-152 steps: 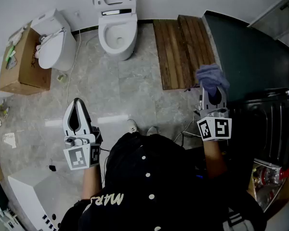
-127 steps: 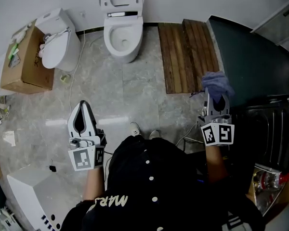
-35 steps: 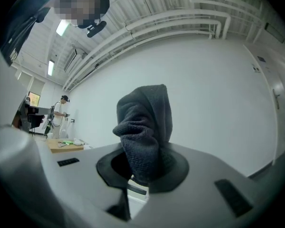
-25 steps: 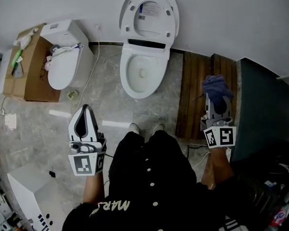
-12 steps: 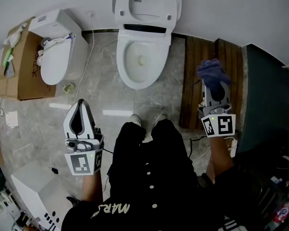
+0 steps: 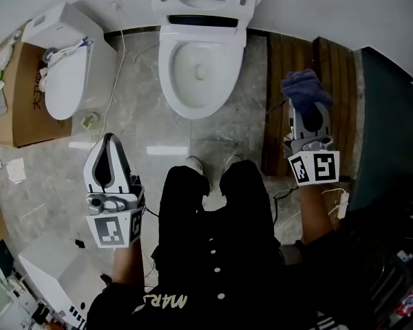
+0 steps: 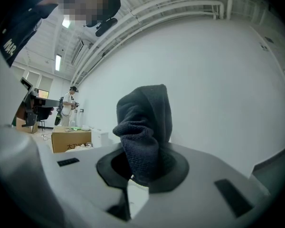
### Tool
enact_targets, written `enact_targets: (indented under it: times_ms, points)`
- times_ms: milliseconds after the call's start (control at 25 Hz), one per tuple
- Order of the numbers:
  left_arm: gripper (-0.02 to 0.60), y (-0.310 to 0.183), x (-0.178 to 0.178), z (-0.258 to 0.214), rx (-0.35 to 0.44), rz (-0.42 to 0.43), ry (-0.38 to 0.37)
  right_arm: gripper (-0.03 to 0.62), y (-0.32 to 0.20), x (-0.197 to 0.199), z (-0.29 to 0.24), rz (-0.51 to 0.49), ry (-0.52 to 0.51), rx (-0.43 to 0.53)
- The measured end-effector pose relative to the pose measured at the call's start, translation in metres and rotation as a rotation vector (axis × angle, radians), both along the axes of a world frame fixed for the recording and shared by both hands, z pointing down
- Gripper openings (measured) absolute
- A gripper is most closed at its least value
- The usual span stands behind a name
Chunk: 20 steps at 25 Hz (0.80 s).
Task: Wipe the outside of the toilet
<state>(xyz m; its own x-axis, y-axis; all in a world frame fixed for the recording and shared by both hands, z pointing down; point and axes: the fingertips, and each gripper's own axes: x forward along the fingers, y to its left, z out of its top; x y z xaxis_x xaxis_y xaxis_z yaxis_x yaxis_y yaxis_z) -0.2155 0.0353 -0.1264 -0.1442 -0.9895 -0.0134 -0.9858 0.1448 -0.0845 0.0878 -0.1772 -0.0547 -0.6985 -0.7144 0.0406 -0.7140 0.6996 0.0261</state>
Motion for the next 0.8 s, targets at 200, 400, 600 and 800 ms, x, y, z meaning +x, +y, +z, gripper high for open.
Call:
enact_targets:
  times_ms: [200, 400, 600, 800]
  points:
    - [0.011, -0.008, -0.006, 0.034, -0.008, -0.008, -0.003, 0.043, -0.005, -0.004, 0.039, -0.008, 0.007, -0.013]
    - [0.011, -0.016, -0.006, 0.070, -0.016, 0.007, -0.013, 0.043, -0.012, -0.002, 0.078, -0.003, 0.013, -0.016]
    - [0.011, -0.020, -0.008, 0.110, -0.030, 0.000, 0.001, 0.043, -0.019, 0.002, 0.119, 0.011, 0.027, -0.031]
    - [0.011, -0.025, -0.006, 0.146, -0.043, 0.009, -0.003, 0.043, -0.025, 0.005, 0.157, 0.011, 0.039, -0.044]
